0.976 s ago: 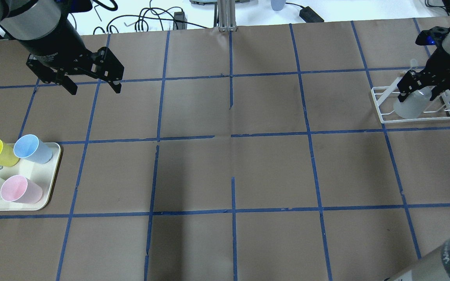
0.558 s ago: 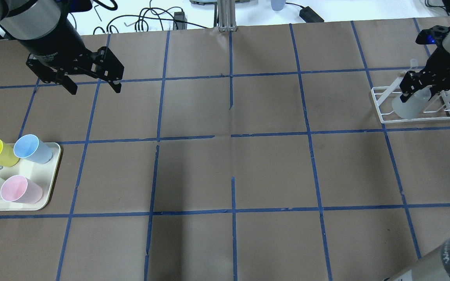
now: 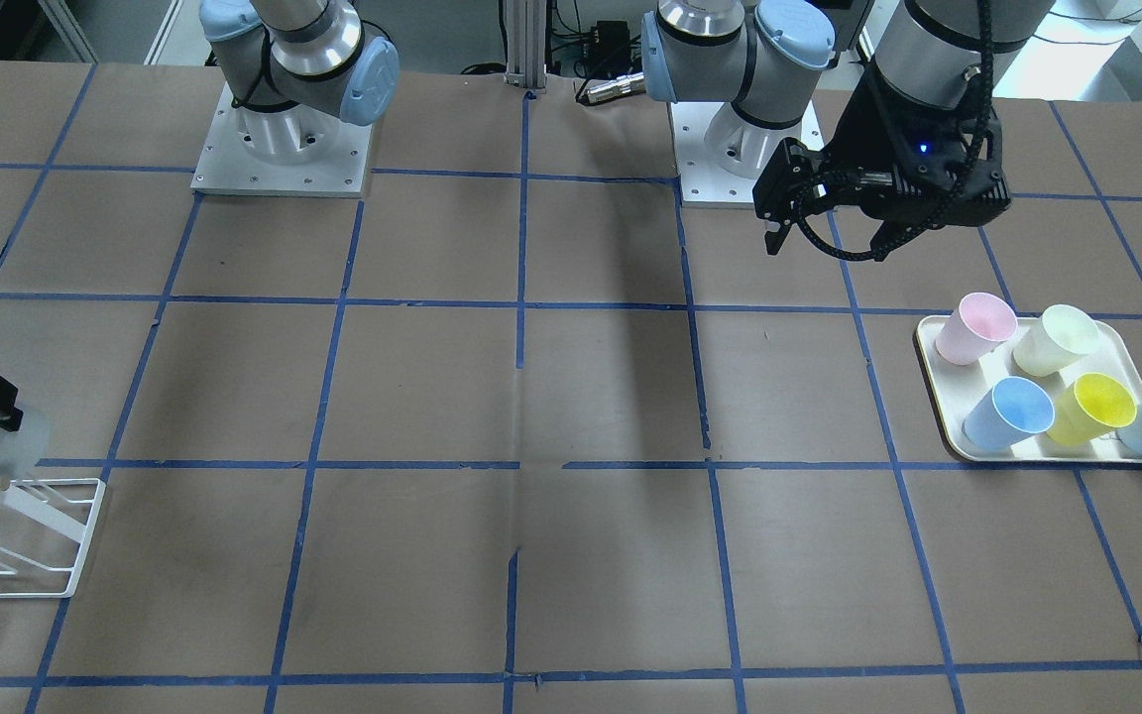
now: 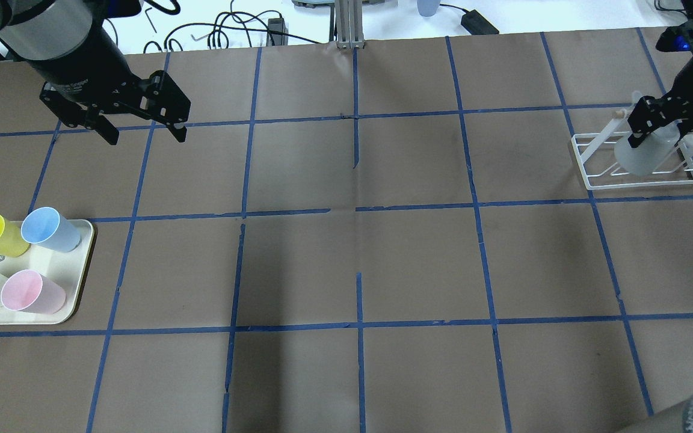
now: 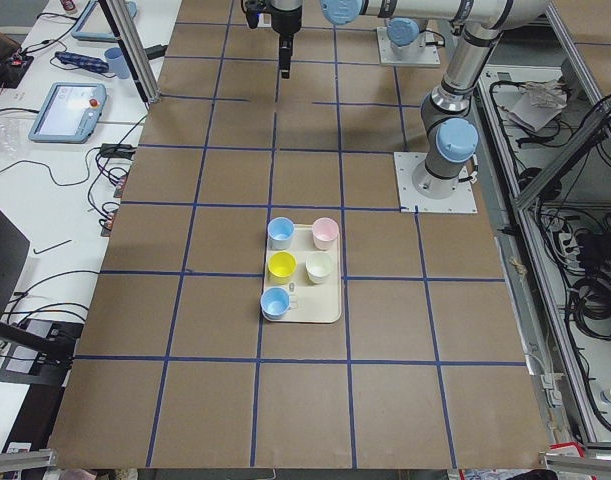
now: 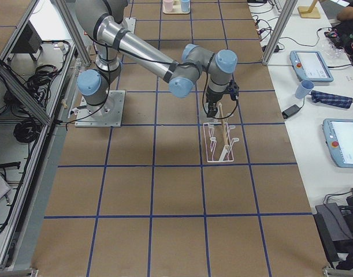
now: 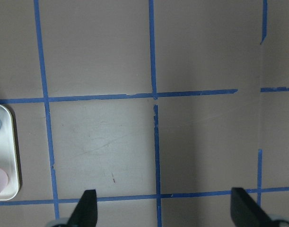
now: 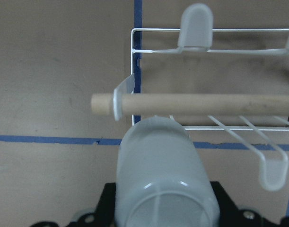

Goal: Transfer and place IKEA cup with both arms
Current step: 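Lift the white cup off the rack with the right gripper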

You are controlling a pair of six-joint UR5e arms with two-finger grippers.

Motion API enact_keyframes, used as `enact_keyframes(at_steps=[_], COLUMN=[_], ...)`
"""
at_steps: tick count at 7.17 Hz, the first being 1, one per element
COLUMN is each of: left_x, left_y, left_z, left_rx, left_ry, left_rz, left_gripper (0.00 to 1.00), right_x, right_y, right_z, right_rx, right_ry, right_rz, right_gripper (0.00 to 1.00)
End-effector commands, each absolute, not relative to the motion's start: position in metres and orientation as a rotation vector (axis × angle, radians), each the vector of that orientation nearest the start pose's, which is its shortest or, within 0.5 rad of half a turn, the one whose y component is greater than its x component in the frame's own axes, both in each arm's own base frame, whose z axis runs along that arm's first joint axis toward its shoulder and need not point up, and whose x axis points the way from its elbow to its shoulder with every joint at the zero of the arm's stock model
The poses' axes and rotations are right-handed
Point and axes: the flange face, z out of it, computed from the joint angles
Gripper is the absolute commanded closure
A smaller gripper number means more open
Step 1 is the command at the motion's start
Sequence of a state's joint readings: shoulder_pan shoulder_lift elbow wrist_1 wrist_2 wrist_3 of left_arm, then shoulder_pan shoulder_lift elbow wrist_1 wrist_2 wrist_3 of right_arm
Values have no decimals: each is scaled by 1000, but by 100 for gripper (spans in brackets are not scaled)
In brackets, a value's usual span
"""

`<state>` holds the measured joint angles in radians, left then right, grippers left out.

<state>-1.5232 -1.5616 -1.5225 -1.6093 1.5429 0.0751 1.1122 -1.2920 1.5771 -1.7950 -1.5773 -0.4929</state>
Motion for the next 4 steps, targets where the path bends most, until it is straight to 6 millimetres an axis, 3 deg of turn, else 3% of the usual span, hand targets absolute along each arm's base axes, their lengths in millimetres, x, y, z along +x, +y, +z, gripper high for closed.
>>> enact_keyframes(at_steps=[1,4], left_x=[-112,-115], left_y=[-496,-494], left_z=[512,515], left_rx=[42,55], left_ry=[3170,3198], left_rz=[-37,-53], left_gripper=[0,0], right_x=[-122,-70], right_y=[-552,-516], right_z=[416,478], right_rx=[-48,-80], right_ry=[3129,3142], right_rz=[53,19], right_gripper=[54,54])
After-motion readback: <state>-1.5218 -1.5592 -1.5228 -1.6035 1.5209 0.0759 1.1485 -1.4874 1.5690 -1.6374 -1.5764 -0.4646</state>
